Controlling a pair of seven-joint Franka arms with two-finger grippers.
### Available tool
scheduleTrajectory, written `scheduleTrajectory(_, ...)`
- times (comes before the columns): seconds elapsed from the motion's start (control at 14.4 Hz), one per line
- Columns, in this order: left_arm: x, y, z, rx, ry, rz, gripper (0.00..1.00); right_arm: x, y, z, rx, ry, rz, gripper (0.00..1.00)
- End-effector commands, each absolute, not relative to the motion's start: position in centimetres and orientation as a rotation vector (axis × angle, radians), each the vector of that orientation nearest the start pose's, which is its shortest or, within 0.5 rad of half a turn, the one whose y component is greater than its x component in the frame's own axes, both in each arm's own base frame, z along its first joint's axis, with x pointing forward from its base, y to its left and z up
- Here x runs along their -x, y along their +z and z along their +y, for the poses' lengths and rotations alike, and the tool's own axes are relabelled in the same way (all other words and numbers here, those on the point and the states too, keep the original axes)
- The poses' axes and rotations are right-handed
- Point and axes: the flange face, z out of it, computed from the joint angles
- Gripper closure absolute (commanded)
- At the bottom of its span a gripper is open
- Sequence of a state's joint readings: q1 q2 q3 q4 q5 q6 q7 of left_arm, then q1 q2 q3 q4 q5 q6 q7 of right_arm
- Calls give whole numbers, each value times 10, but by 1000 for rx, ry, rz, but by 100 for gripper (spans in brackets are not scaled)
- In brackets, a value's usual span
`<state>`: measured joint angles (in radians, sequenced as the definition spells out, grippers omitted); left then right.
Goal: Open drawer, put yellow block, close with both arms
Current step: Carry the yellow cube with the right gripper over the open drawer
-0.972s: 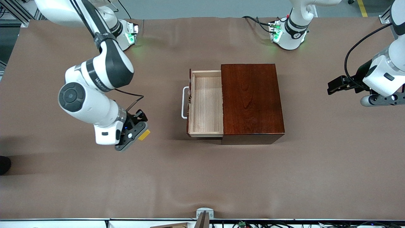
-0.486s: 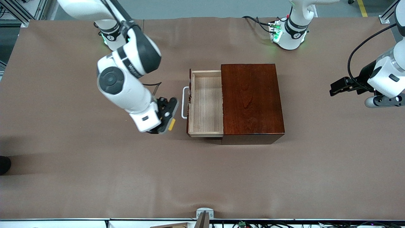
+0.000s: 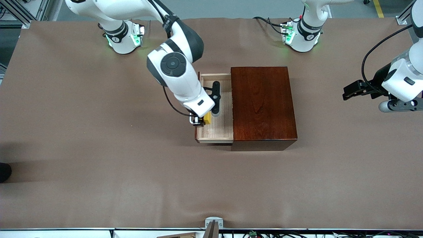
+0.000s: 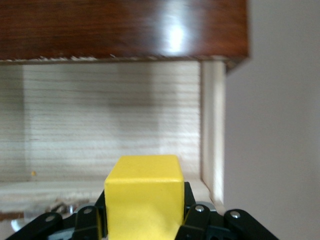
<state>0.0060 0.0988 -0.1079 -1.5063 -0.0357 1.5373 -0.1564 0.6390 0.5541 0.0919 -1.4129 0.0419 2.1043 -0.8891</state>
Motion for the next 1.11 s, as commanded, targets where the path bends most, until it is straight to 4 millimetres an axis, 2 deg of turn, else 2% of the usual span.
scheduleTrajectory(0.0,-573,599,-58,3159,91,-76,0,-526,377,504,-2110,212,2350,100)
scheduleTrajectory(0.14,-573,599,-58,3162,92,-76,0,-521,367,511,-2033,183,2356,100)
scheduleTrajectory(0.35,-573,598,-57,3163,95,-100,0,-512,341,520,-2055,130,2353,100)
scheduleTrajectory(0.83,-576,607,-59,3175,64,-132,0,-498,321,529,-2207,71,2239,100)
scheduleTrajectory(0.9,-576,607,-61,3173,64,-125,0,-496,321,531,-2226,68,2221,47)
scheduleTrajectory(0.97,-576,607,-63,3174,66,-115,0,-496,321,531,-2228,66,2219,0)
scheduleTrajectory(1.04,-575,606,-67,3172,78,-110,0,-496,322,530,-2228,66,2217,0)
